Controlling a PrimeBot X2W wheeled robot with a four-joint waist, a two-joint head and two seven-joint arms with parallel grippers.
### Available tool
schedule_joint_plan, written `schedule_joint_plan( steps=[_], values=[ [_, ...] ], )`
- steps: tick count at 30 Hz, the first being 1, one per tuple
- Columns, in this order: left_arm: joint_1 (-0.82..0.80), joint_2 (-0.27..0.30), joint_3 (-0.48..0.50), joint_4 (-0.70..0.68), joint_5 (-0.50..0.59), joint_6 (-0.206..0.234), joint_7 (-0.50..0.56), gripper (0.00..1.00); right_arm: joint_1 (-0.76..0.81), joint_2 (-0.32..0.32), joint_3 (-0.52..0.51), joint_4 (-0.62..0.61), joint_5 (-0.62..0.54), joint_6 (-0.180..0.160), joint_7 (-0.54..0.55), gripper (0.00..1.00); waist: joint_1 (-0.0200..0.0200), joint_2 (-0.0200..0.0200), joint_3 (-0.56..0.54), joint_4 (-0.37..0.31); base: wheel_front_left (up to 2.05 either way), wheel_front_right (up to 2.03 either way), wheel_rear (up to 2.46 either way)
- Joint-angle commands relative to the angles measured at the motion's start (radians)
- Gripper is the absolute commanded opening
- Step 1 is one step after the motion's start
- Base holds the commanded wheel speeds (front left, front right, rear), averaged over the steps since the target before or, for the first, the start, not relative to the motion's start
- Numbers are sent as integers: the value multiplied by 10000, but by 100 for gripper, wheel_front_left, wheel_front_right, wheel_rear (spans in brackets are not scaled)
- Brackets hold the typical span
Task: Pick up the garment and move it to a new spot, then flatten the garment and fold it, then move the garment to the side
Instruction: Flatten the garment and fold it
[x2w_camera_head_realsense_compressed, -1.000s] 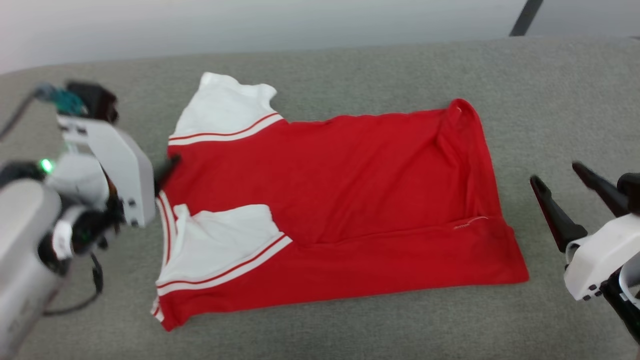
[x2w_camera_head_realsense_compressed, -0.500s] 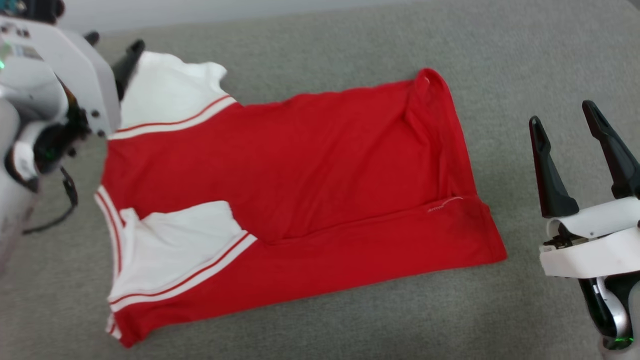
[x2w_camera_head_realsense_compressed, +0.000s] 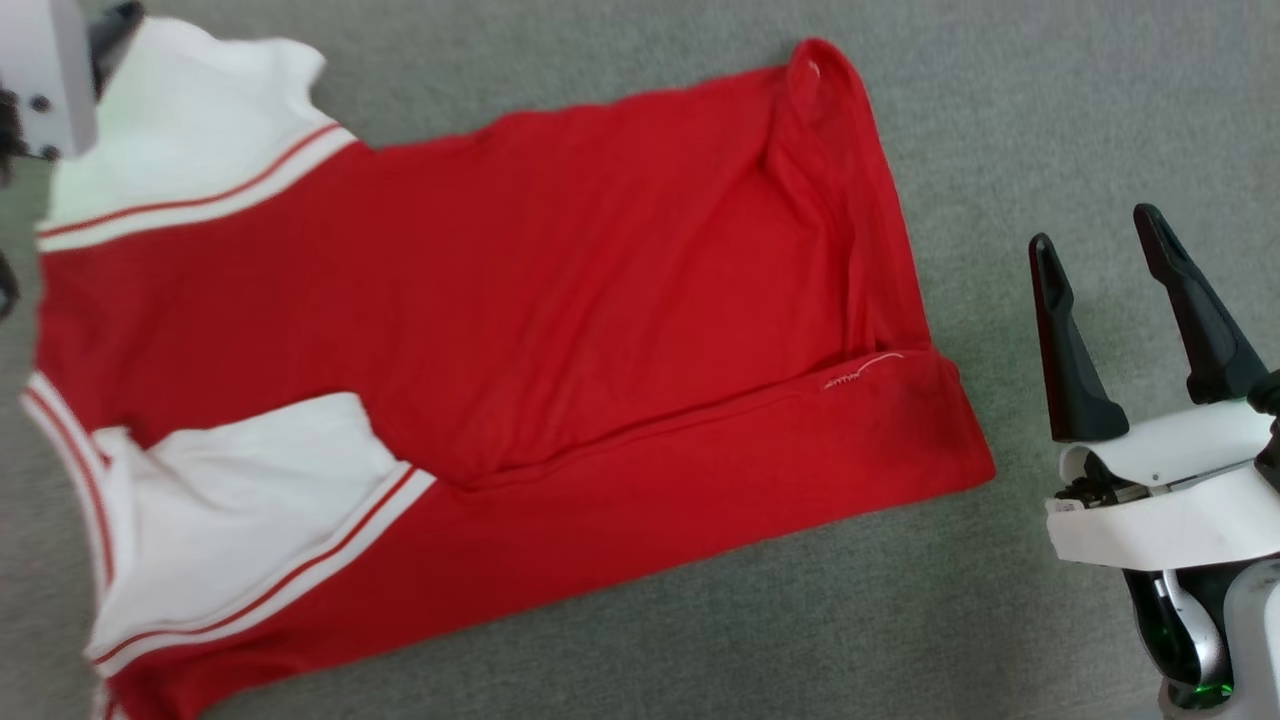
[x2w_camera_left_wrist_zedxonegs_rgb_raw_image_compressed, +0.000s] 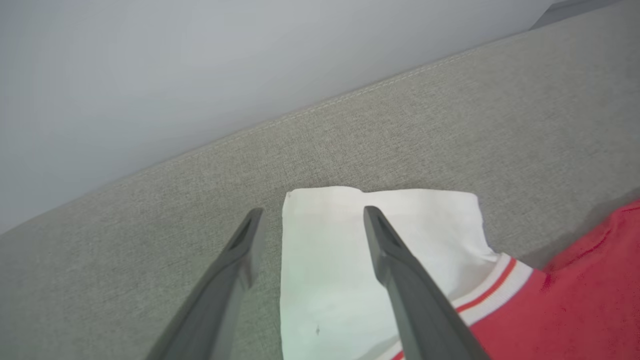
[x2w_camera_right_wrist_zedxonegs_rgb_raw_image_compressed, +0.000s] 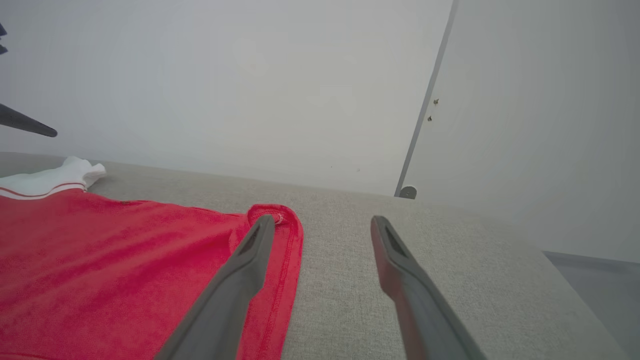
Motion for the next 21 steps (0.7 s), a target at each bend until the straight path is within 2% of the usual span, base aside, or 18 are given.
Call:
schedule_joint_plan(
  steps=[1,8,18,19,20,21],
  values=[
    [-173,29,-27,128,8,-64,178,100,35,54,43,-28,64,-11,-105,100,0,0,603,-385,0,0,0],
    [-883,60,-375,609,296,-85,1221,100,-164,96,172,-10,216,-11,-171,100,0,0,1151,-377,0,0,0],
    [-1088,-57,-579,1543,187,269,2406,100,-378,35,306,38,446,-11,-93,100,0,0,1436,-399,0,0,0],
    [-1028,-95,-614,1610,127,248,2618,96,-396,33,312,40,516,-11,-51,100,0,0,1438,-396,0,0,0],
    [-963,-136,-661,1673,32,227,2855,67,-405,9,324,44,555,-11,12,100,0,0,1434,-391,0,0,0],
    [-895,-181,-673,1731,-65,247,3060,43,-411,-32,371,42,634,-11,105,100,0,0,1427,-386,0,0,0]
  ],
)
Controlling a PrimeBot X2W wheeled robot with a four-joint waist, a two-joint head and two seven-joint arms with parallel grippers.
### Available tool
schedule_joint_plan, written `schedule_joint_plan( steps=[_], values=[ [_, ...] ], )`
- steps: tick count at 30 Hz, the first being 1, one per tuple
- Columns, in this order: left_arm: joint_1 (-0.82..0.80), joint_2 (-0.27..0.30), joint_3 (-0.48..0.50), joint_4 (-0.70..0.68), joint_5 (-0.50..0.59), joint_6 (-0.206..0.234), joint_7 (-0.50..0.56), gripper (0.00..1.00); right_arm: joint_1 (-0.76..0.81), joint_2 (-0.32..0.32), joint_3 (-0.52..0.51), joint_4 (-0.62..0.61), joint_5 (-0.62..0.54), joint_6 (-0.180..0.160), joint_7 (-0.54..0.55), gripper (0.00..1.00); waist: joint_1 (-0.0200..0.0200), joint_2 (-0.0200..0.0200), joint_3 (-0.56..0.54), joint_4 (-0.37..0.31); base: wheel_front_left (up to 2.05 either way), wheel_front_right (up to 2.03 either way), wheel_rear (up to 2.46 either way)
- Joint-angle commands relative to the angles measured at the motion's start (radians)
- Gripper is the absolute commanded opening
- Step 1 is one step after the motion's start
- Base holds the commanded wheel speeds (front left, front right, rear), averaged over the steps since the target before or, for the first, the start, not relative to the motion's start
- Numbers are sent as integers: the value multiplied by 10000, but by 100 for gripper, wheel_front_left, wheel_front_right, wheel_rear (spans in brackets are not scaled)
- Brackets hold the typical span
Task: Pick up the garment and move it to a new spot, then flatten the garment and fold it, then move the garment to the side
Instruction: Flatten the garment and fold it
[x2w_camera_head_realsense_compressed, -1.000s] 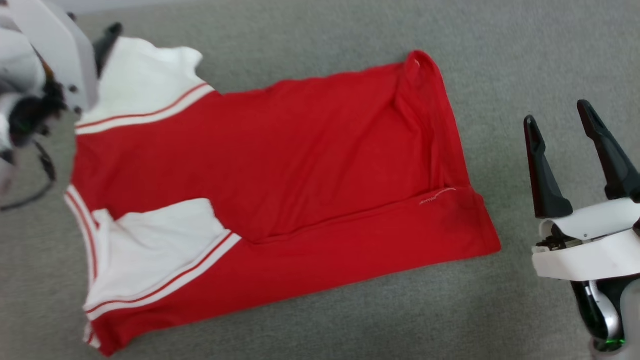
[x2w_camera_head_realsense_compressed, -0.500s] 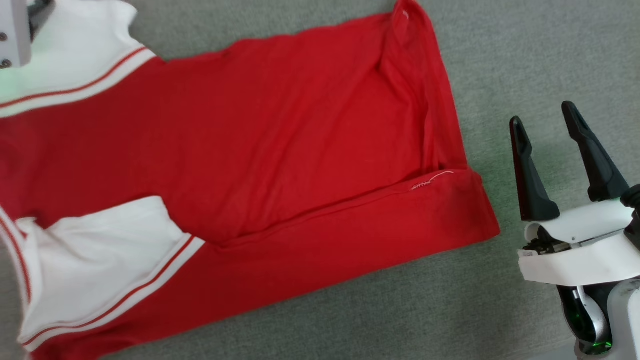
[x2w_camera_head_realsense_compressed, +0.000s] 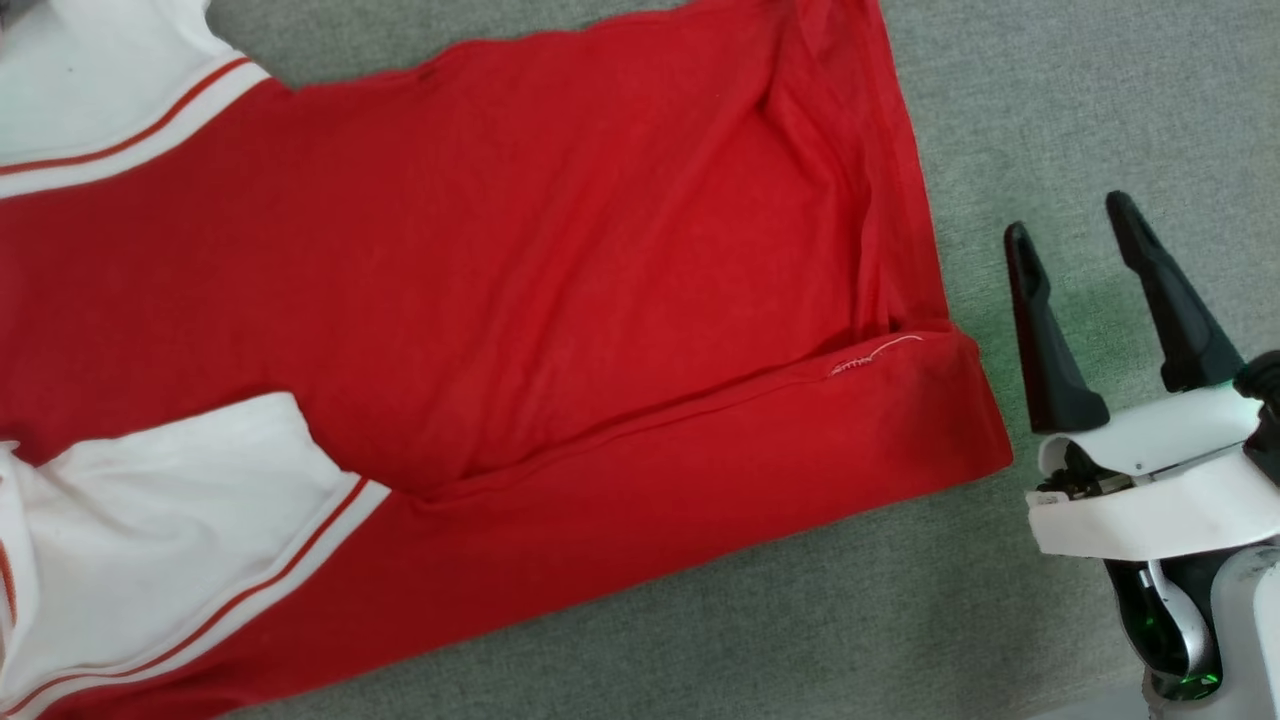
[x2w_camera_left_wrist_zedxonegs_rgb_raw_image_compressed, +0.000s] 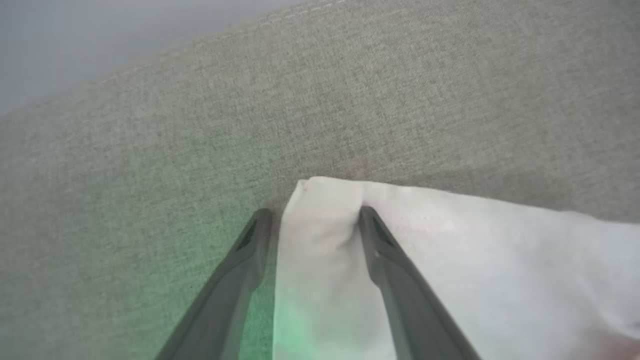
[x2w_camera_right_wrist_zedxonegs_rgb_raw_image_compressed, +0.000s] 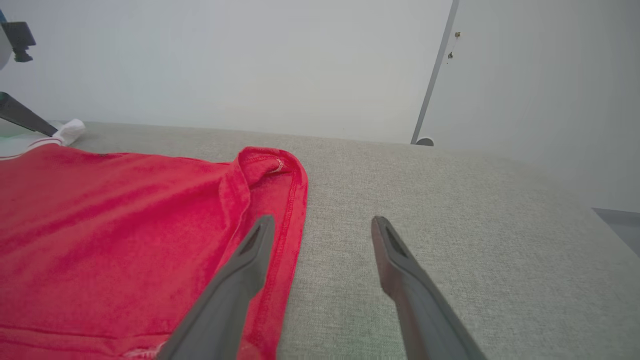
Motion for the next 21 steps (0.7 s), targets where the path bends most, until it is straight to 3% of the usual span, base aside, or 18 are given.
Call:
schedule_joint_plan(
  steps=[1,6,11,18,19,21],
  values=[
    [724,-98,-270,386,-144,99,534,0,-140,-77,131,-18,222,-11,161,100,0,0,-9,17,0,0,0],
    [773,-232,-286,267,-231,174,591,0,-332,-569,700,-154,943,-11,1314,100,0,0,-26,66,0,0,0],
    [809,-453,-317,252,-259,166,465,0,-1273,-944,890,-145,1570,-9,3149,100,0,0,-66,139,0,0,0],
    [715,-724,-321,379,-322,55,236,0,-3626,-992,1222,877,2112,-9,6215,100,0,0,-52,304,0,0,0],
    [715,-724,-321,379,-322,55,236,0,-3626,-992,1222,877,2112,-9,6215,100,0,0,-52,304,0,0,0],
    [656,-794,-319,494,-318,5,148,0,-4682,-770,1307,1658,2141,-9,7386,100,0,0,-13,359,0,0,0]
  ],
)
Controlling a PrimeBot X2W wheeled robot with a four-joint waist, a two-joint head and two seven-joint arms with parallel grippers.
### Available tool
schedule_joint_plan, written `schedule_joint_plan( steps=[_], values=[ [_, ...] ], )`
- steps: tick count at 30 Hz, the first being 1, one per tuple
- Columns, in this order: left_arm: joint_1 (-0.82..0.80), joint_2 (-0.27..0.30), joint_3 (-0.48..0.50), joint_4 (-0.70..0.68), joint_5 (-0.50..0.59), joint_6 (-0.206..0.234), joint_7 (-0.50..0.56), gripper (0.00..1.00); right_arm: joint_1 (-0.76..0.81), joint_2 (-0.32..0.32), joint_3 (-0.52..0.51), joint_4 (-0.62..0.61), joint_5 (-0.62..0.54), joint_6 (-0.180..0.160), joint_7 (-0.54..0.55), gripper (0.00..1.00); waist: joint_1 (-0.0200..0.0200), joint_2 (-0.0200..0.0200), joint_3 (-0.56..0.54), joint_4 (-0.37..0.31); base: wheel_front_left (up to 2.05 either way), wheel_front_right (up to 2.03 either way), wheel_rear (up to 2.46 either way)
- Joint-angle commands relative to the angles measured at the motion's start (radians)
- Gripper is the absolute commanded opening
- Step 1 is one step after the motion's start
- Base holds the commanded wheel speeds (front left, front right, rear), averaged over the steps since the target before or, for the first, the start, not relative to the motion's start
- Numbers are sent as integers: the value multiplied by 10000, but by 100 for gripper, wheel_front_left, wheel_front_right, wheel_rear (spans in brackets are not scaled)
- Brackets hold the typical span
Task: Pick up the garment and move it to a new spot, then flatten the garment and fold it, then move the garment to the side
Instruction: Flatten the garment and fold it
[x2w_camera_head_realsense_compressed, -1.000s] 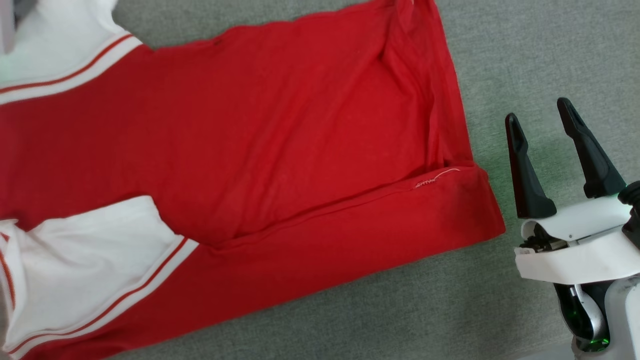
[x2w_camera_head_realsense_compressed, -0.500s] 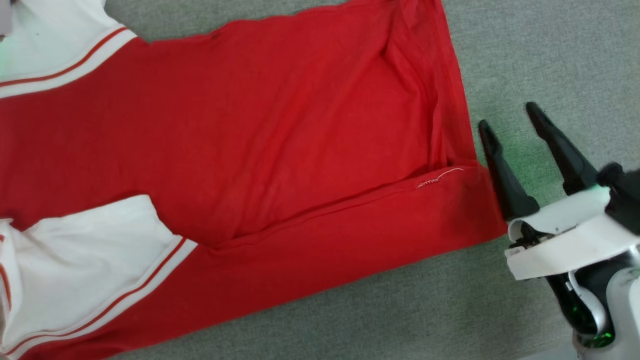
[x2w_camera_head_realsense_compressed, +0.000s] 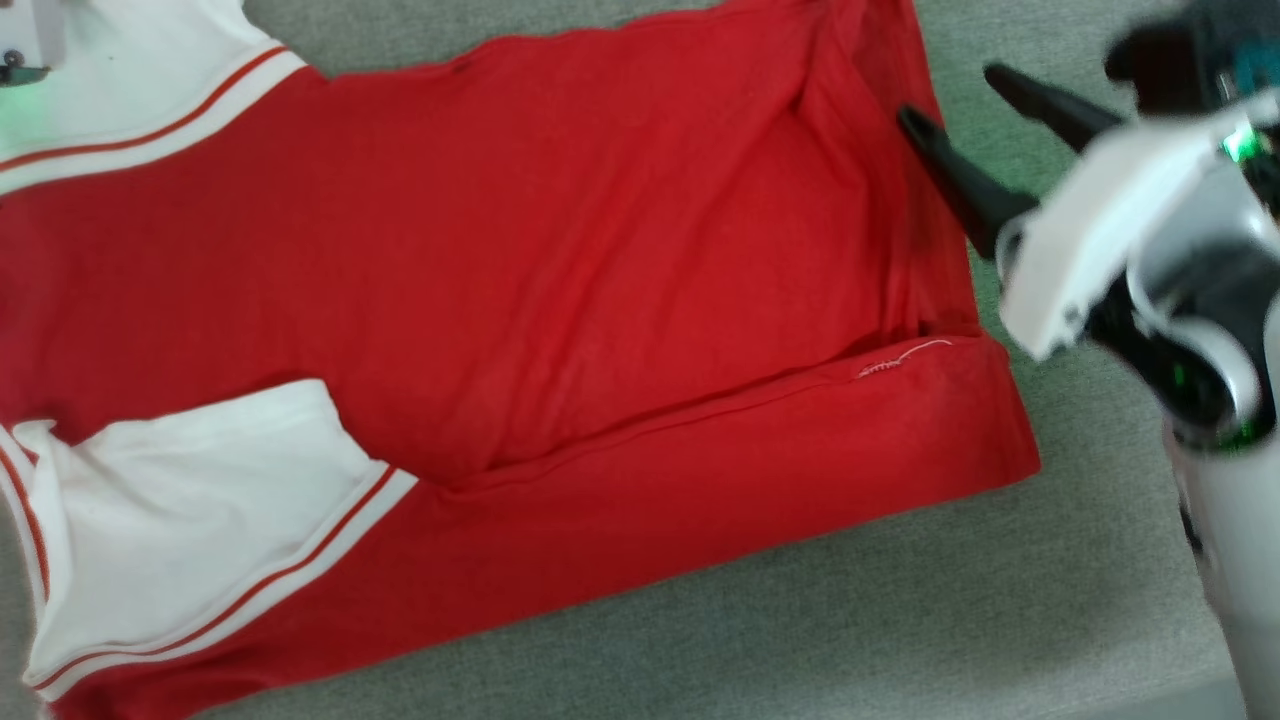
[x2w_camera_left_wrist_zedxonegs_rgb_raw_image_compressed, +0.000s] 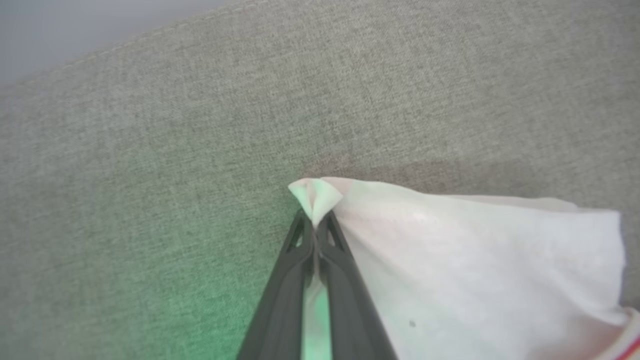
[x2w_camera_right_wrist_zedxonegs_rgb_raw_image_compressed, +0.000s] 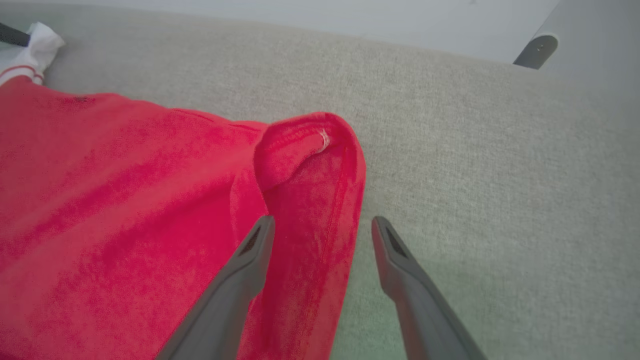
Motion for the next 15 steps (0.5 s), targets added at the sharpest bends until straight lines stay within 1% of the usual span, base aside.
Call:
schedule_joint_plan(
  steps=[1,2,4,6,8,11,15],
  values=[
    [648,-182,-280,285,-48,-68,186,0,-199,79,15,104,-34,-7,131,100,0,0,24,23,0,0,0],
    [629,-205,-278,317,-50,-85,145,0,-589,107,42,379,-201,-7,458,100,0,0,46,49,0,0,0],
    [586,-253,-281,395,-54,-94,93,0,-1205,540,79,879,-133,-6,988,100,0,0,69,81,0,0,0],
    [571,-291,-280,464,-63,-113,27,0,-1828,720,69,1354,-563,-7,1417,100,0,0,103,117,0,0,0],
    [558,-354,-278,522,-72,-122,6,0,-2258,1124,44,1837,-855,-7,1901,100,0,0,125,151,0,0,0],
    [498,-452,-277,607,-76,-136,-68,0,-2969,1384,-29,2465,-1489,-7,2401,100,0,0,182,227,0,0,0],
    [485,-603,-304,737,-114,-204,-167,0,-3448,1732,-190,3278,-2083,-7,3080,100,0,0,225,342,0,0,0]
  ],
)
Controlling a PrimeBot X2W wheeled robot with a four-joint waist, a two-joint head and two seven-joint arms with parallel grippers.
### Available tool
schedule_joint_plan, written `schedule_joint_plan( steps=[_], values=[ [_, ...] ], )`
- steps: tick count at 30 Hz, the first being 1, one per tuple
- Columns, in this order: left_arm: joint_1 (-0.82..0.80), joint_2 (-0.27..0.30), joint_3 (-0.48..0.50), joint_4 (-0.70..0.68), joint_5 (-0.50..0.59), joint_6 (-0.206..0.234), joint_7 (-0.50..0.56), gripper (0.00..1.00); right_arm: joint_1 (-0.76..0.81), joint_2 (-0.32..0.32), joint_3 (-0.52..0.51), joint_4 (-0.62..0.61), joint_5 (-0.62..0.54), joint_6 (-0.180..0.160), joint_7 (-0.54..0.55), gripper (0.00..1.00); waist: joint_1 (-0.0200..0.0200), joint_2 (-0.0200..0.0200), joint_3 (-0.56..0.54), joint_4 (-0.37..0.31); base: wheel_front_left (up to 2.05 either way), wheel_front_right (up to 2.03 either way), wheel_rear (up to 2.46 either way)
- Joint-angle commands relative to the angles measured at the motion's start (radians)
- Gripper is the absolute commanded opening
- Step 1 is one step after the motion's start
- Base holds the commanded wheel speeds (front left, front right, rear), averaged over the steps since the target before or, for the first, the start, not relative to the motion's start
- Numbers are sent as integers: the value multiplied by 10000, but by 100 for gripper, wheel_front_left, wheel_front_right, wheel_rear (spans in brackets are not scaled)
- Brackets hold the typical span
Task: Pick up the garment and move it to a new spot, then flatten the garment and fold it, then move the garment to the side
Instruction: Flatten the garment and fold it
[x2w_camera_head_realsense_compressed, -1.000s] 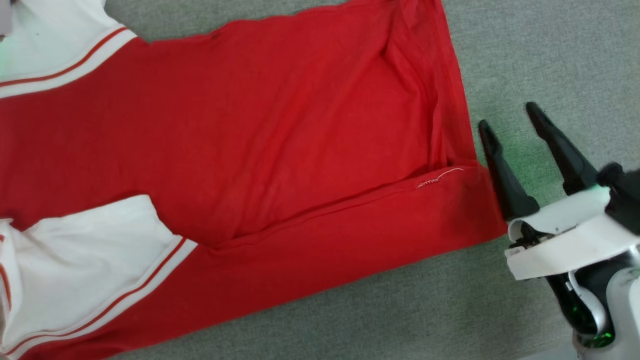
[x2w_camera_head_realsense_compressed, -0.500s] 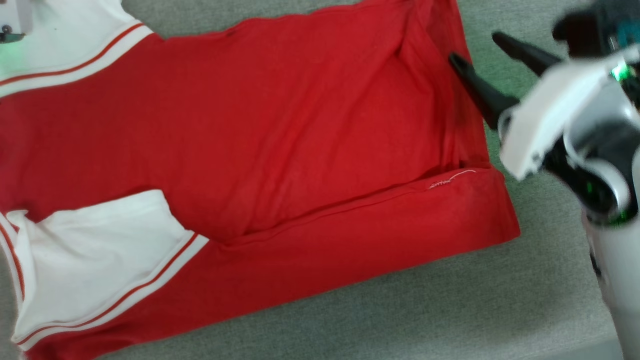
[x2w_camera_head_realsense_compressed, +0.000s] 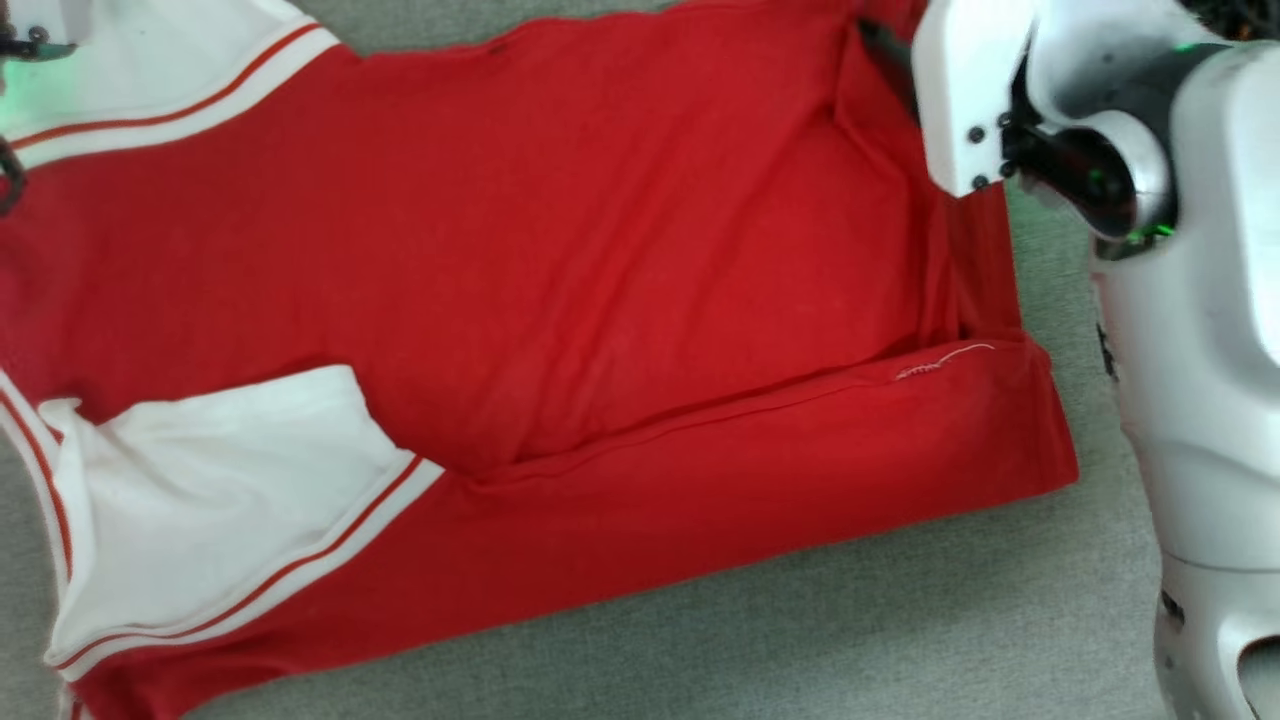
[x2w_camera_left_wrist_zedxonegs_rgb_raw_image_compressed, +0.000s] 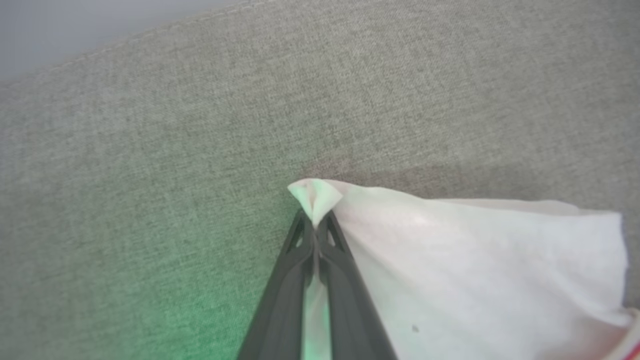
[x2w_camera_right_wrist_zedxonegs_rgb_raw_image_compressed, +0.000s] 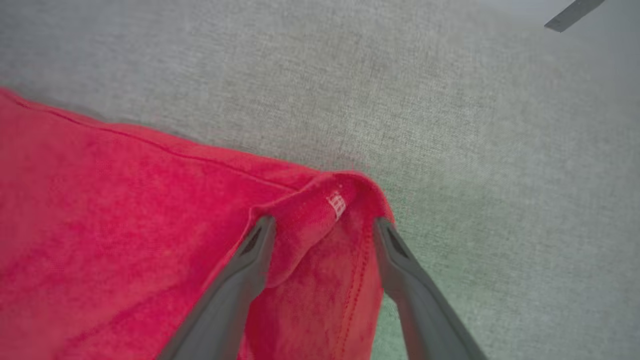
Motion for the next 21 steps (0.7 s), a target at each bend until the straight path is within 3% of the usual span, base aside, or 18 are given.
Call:
schedule_joint_plan(
  steps=[1,9,10,11,12,21],
  values=[
    [755,-213,-335,390,-12,-40,163,0,-179,19,-110,97,-184,-9,105,100,0,0,24,43,0,0,0],
    [635,-452,-371,636,-56,-180,11,0,-553,157,-431,1398,-897,-9,852,100,0,0,96,256,0,0,0],
    [623,-473,-381,668,-58,-200,2,0,-556,152,-453,1534,-942,-9,818,67,0,0,100,275,0,0,0],
    [617,-495,-387,708,-66,-210,-14,0,-571,155,-491,1679,-969,-9,776,24,0,0,98,293,0,0,0],
    [616,-517,-391,744,-63,-225,-24,0,-612,130,-463,1820,-1037,-9,772,0,0,0,95,301,0,0,0],
    [509,-732,-267,964,-134,-411,-635,0,-876,106,-893,2513,-771,-11,139,0,0,0,-155,463,0,0,0]
  ],
)
